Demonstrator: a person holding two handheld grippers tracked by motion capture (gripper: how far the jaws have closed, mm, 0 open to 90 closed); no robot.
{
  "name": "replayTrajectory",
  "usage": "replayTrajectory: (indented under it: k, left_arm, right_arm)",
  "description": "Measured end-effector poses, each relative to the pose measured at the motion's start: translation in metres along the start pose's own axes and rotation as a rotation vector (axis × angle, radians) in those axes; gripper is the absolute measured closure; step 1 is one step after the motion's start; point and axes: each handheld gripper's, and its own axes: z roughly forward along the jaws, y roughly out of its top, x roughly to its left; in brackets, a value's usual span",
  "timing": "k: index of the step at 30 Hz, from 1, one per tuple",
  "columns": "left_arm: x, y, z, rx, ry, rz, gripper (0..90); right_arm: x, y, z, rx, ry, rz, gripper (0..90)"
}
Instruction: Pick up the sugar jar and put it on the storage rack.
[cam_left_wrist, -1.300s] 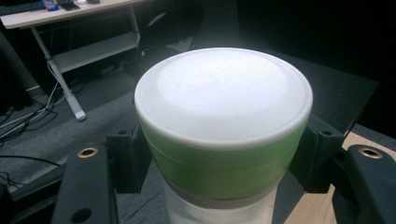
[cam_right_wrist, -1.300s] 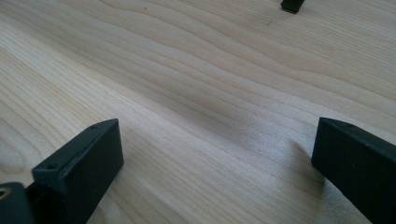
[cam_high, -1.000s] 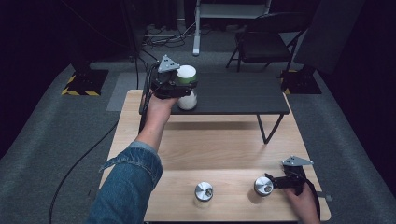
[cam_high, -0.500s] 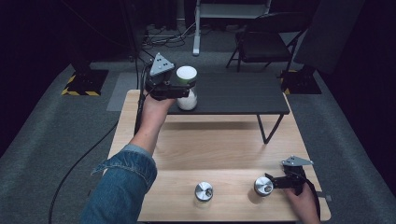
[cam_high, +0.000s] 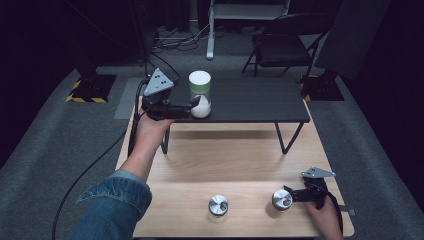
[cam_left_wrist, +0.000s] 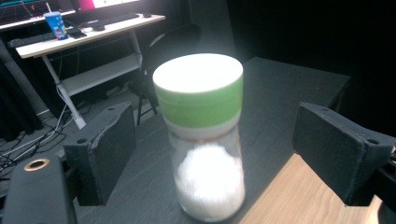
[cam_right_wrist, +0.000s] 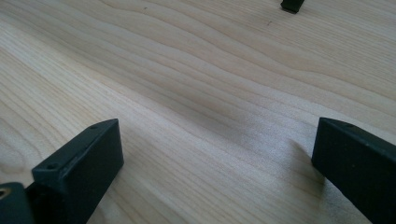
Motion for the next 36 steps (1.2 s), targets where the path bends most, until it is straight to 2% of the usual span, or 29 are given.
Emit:
replayTrajectory:
  k: [10,15,23,30,36]
  left_arm:
    - [-0.007,-0.015,-0.022,0.004,-0.017,0.001,14.2]
    - [-0.018,-0.032,-0.030,0.021,-0.007,0.021,14.9]
    - [-0.021,-0.066,-0.037,0.048,-0.013,-0.010,15.0]
    - [-0.023,-0.094,-0.035,0.071,-0.021,-0.051,14.6]
    - [-0.026,-0.109,-0.033,0.081,-0.012,-0.057,14.6]
  right_arm:
    - [0.000,0.000,0.000,0.000,0.000,0.000,1.6]
    - [0.000,0.000,0.000,0.000,0.000,0.000,1.6]
    - [0.000,0.000,0.000,0.000,0.000,0.000,1.7]
    - [0.000,0.000,0.000,0.000,0.000,0.000,1.6]
    - [0.000,0.000,0.000,0.000,0.000,0.000,1.6]
